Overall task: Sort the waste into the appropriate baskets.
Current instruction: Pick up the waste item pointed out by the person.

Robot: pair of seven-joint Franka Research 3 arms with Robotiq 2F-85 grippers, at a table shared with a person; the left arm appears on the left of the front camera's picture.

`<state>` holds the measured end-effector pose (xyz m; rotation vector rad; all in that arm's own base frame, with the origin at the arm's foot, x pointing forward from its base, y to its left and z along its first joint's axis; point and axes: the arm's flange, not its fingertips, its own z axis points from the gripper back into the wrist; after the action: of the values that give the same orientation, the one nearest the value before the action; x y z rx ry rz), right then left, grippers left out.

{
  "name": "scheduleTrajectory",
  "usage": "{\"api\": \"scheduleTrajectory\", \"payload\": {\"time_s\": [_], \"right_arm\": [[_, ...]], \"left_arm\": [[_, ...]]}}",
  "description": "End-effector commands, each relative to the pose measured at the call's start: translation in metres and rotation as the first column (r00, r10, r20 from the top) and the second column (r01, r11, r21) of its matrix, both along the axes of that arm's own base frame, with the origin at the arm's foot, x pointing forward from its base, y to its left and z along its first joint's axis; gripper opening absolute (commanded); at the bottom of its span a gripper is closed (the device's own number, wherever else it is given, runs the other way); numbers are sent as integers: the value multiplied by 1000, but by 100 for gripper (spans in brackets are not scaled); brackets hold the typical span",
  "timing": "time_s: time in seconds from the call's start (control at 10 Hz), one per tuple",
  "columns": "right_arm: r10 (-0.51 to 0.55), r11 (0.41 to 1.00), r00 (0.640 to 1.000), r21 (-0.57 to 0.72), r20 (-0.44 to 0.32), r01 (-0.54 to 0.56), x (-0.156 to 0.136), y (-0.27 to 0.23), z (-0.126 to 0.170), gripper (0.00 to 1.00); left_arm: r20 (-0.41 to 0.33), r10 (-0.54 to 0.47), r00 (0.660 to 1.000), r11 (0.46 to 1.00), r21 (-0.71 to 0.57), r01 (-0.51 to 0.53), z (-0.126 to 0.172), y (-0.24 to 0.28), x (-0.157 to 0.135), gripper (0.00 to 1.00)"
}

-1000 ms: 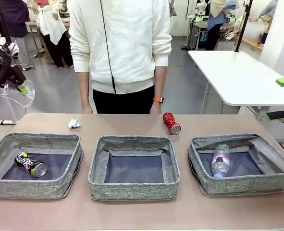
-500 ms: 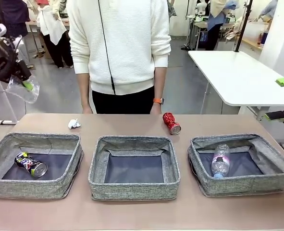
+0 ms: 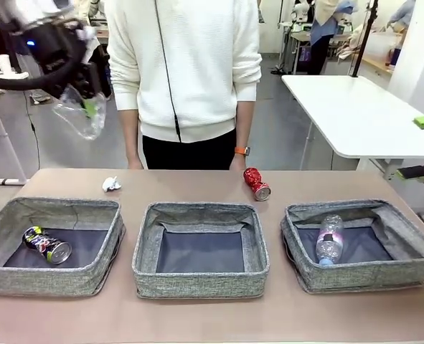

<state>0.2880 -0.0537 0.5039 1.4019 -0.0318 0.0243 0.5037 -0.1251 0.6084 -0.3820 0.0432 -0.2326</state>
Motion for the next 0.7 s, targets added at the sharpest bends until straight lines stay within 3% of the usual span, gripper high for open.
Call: {"api": "scheduleTrajectory", "payload": {"time_s": [0.0, 0.1, 0.2, 0.3, 0.4, 0.6], "right_arm": [[5, 1000, 1000, 15, 18, -5, 1, -1, 4, 100], [5, 1000, 1000, 15, 18, -5, 1, -1, 4, 100], [5, 1000, 1000, 15, 18, -5, 1, -1, 4, 100], [5, 1000, 1000, 15, 18, -5, 1, -1, 4, 100], [5, 1000, 1000, 15, 18, -5, 1, -1, 4, 100], [5, 1000, 1000, 15, 18, -5, 1, -1, 4, 100]], "left_arm": [[-34, 58, 998, 998, 21, -57, 22, -51, 10, 5], [-27, 82, 996, 996, 32, -81, 41, -79, 9, 5], [-55, 143, 988, 987, 80, -138, 59, -104, 8, 5], [-94, 140, 986, 985, 116, -129, 79, -127, 7, 5], [-200, 96, 975, 992, 94, -79, 105, -148, 7, 5], [-197, 99, 975, 990, 123, -76, 144, -174, 11, 5]]}}
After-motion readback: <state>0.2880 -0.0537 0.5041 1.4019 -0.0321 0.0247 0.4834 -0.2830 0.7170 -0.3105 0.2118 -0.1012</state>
